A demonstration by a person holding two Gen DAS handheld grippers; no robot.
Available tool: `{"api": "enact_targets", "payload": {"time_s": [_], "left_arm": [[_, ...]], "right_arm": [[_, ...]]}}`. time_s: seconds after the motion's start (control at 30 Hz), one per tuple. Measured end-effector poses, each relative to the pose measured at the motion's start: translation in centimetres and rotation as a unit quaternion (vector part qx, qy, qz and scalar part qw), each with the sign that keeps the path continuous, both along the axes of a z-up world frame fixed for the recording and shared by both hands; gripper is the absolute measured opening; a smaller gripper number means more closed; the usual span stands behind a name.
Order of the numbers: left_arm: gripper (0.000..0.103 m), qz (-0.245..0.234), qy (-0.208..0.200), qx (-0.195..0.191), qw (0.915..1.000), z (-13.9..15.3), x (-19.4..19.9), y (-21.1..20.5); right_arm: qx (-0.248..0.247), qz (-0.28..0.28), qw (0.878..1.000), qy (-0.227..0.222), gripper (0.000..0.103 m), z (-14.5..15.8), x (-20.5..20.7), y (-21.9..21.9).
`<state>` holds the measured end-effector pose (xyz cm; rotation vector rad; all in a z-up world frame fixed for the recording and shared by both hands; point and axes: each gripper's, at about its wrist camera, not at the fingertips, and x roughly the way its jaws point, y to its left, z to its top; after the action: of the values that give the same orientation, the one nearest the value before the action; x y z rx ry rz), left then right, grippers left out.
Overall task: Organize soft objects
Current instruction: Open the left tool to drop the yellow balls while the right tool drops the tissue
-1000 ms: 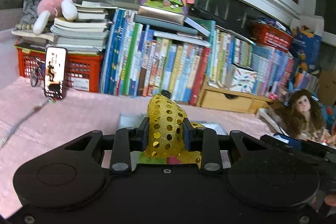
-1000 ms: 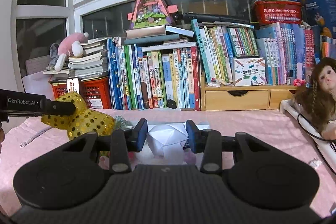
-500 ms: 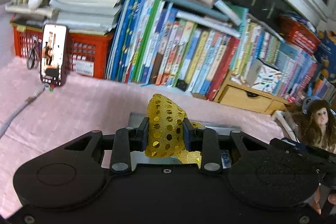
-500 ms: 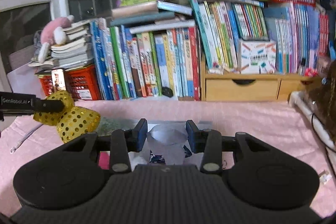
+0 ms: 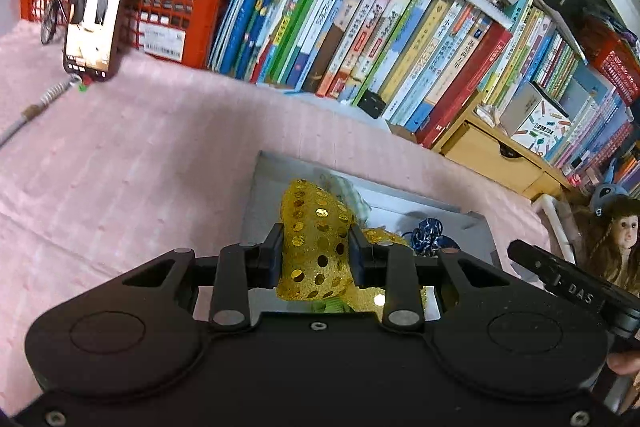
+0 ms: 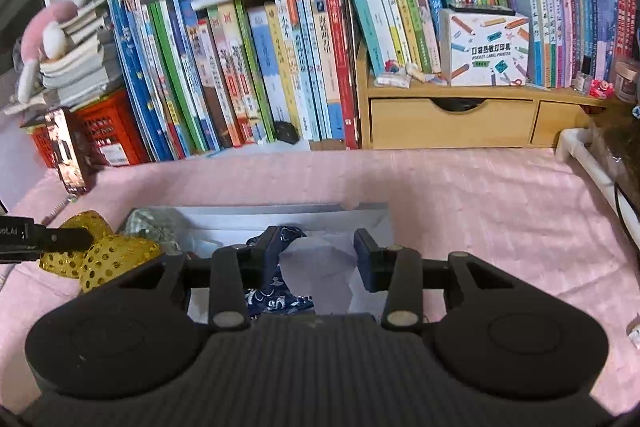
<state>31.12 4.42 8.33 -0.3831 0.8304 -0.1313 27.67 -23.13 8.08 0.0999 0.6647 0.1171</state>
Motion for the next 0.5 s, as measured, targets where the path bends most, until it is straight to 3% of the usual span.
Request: {"api": "enact_targets", "payload": {"time_s": [0.2,0.5], "left_arm": [[0.03,-0.008,0.016,-0.012,0.9998,-0.7,0.8,-0.5],[0.031,-0.025,0.033,0.001,0.9992,-1.4,1.5,-1.3]], "right_arm": [[0.008,-0.011,1.0,0.013,0.046,-0.4,1.8,0.1],[0.015,-0.023,0.998,0.057,0.049,-1.1,4.3,0.5]]}}
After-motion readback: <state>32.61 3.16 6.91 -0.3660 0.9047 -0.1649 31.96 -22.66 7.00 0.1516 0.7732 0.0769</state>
